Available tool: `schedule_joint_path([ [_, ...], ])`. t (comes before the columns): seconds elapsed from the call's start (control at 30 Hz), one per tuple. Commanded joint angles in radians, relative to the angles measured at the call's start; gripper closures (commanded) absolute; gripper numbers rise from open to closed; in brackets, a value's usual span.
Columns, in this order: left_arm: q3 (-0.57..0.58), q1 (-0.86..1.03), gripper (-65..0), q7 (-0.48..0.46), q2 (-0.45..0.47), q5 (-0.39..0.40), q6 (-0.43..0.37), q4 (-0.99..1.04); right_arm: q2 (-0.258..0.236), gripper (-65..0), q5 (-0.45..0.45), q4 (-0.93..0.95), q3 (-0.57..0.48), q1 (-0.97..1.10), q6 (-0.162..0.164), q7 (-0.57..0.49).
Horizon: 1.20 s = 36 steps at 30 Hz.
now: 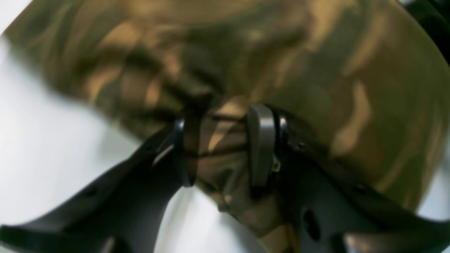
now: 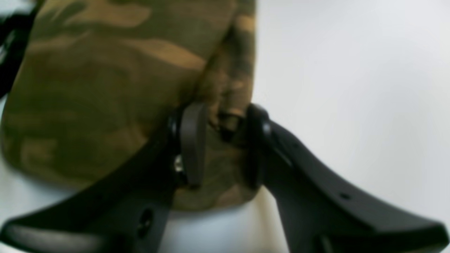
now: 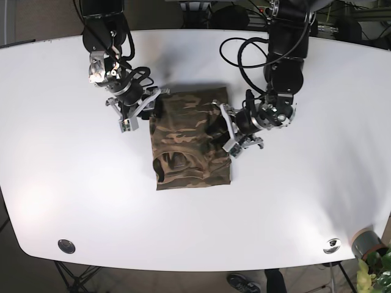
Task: Fold the T-shirt properly
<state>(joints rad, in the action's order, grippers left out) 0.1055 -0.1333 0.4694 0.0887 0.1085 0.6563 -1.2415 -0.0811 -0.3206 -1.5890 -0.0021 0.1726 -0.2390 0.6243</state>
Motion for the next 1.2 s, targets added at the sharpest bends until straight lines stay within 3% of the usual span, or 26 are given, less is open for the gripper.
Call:
schedule_joint_path([
  [0.0, -0.013, -0.021, -21.0, 0.036, 0.052, -0.025, -0.005, 0.006, 0.011, -18.5, -0.008, -0.027, -0.003, 0.008, -0.009, 0.004],
  [0.23, -0.016, -0.013, -21.0, 0.039, 0.142, -0.020, 0.001, -0.097, 0.011, -18.5, -0.010, -0.084, -0.059, 0.029, -0.001, 0.006],
  [0.4, -0.016, 0.073, -21.0, 0.039, 0.144, -0.020, -0.002, -0.306, 0.010, -18.5, -0.010, -0.195, -0.063, 0.014, -0.003, 0.016],
  [0.57, -0.011, 0.169, -21.0, 0.039, 0.138, -0.022, -0.002, -0.467, 0.020, -18.5, -0.021, -0.207, -0.068, -0.089, -0.006, 0.116],
  [0.7, -0.011, 0.257, -21.0, 0.039, 0.116, -0.025, -0.002, -0.562, 0.034, -18.5, -0.010, -0.205, -0.132, -0.164, -0.004, 0.131],
  [0.97, -0.016, 0.329, -21.0, 0.036, 0.112, -0.028, -0.002, -0.528, 0.065, -18.5, -0.018, -0.023, -0.264, -0.347, 0.002, 0.134],
  [1.17, -0.069, 0.330, -20.8, 0.033, 0.104, -0.023, -0.003, -0.447, 0.128, -18.5, -0.008, 0.157, -0.283, -0.427, 0.002, 0.131],
])
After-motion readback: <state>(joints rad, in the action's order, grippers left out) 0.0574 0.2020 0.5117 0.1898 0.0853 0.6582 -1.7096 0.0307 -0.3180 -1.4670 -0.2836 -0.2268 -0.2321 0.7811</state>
